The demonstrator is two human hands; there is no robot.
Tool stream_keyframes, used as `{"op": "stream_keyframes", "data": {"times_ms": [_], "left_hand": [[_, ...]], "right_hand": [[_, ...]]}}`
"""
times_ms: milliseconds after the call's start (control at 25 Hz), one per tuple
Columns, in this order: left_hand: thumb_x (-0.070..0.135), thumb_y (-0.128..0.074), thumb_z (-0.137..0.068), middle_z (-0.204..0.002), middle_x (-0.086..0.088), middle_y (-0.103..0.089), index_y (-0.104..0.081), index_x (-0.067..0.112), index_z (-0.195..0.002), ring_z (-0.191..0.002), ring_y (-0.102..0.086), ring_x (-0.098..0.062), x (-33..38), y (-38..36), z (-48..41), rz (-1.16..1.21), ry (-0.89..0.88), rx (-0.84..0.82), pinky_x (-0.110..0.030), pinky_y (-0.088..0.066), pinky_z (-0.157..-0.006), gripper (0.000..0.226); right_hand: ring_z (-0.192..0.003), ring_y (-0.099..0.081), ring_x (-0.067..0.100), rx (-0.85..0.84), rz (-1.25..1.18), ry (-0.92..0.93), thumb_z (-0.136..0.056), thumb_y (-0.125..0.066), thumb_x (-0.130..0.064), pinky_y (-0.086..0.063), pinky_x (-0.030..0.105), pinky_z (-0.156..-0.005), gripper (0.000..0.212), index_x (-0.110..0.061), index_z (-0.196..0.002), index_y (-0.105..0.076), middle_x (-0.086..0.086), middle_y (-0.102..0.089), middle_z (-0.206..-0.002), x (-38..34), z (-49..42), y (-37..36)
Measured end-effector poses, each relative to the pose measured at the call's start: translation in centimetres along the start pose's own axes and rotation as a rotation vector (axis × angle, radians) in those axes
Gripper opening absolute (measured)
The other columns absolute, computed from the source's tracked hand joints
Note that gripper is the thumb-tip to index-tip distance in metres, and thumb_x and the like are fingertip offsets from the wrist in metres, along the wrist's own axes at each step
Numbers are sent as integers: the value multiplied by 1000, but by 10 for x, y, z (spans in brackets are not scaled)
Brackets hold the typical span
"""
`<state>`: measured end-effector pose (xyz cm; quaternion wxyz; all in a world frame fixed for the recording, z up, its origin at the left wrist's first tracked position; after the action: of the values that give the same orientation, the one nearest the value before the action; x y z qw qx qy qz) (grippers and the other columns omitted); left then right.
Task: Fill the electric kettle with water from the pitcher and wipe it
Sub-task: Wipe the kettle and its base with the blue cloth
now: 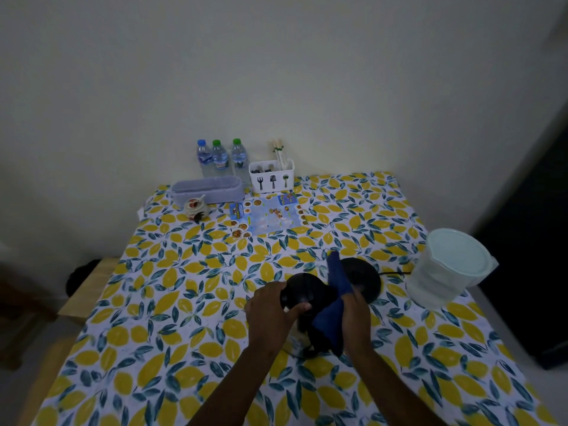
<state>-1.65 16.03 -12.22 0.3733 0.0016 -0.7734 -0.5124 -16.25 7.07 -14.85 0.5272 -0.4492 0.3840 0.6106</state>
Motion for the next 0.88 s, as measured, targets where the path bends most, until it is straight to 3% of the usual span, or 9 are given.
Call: {"op": "stream_keyframes", "data": {"times_ms": [40,120,240,400,480,600,800,880], "left_hand": [[91,-33,-64,-107,3,-66,-59,24,-114,-103,-59,-19,1,1,0,4,6,-8,-45,-51,-86,87],[89,-37,-66,-114,2,-66,-57,24,-119,-108,-58,-19,-2,1,-1,9,-2,-43,-47,-49,-90,86],[84,-42,-70,-125,-1,-63,-55,21,-127,-115,-57,-21,-13,1,-5,59,-30,-129,-47,-48,-96,86],[64,-60,-77,-132,-8,-59,-51,16,-132,-119,-56,-23,-27,1,-10,192,-48,-267,-46,-49,-99,74],[45,-69,-81,-135,-9,-55,-48,16,-135,-122,-54,-24,-31,1,-11,271,-36,-320,-46,-47,-102,65],[33,-71,-84,-137,-9,-52,-46,15,-136,-124,-52,-22,-33,4,-11,342,-21,-369,-45,-46,-103,60],[33,-69,-84,-136,-7,-52,-46,16,-135,-123,-52,-20,-34,9,-10,403,-24,-396,-39,-46,-103,58],[36,-70,-83,-133,-5,-54,-48,18,-133,-120,-54,-17,-34,11,-9,416,-25,-396,-36,-47,-100,57]], "right_hand": [[-97,-57,30,69,101,77,-90,-42,-34,-51,44,-74,35,-23,-121,-55,3,-60,-113,12,9,-1],[-111,-54,29,140,243,155,-96,-43,-23,-51,50,-84,44,-24,-141,-41,5,-50,-133,21,35,-10],[-133,-32,40,155,403,41,-98,-46,-20,-32,54,-105,55,-17,-148,-23,16,-27,-152,28,59,-35],[-131,-30,46,134,403,-143,-98,-44,-25,-31,55,-105,65,-10,-150,-9,24,-17,-153,47,68,-49],[-129,-34,46,126,363,-226,-99,-44,-24,-36,53,-103,66,-6,-149,-5,26,-18,-152,64,68,-45],[-129,-37,43,79,323,-320,-99,-42,-21,-39,51,-102,64,-5,-149,-6,24,-25,-151,80,62,-38],[-127,-38,40,86,379,-15,-99,-43,-22,-43,52,-98,60,-10,-150,-14,18,-25,-150,59,58,-30],[-125,-40,41,84,428,20,-98,-45,-20,-45,50,-95,57,-5,-147,-20,19,-30,-145,62,50,-21]]}}
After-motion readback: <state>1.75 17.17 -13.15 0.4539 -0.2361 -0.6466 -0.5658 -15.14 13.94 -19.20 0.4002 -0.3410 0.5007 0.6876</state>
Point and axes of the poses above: each hand's wrist, its own z-axis away from the middle knuckle, its own y-axis out of the back of the hand, x = y × z, the point moved 2 cm from there along -z, towards the middle knuckle
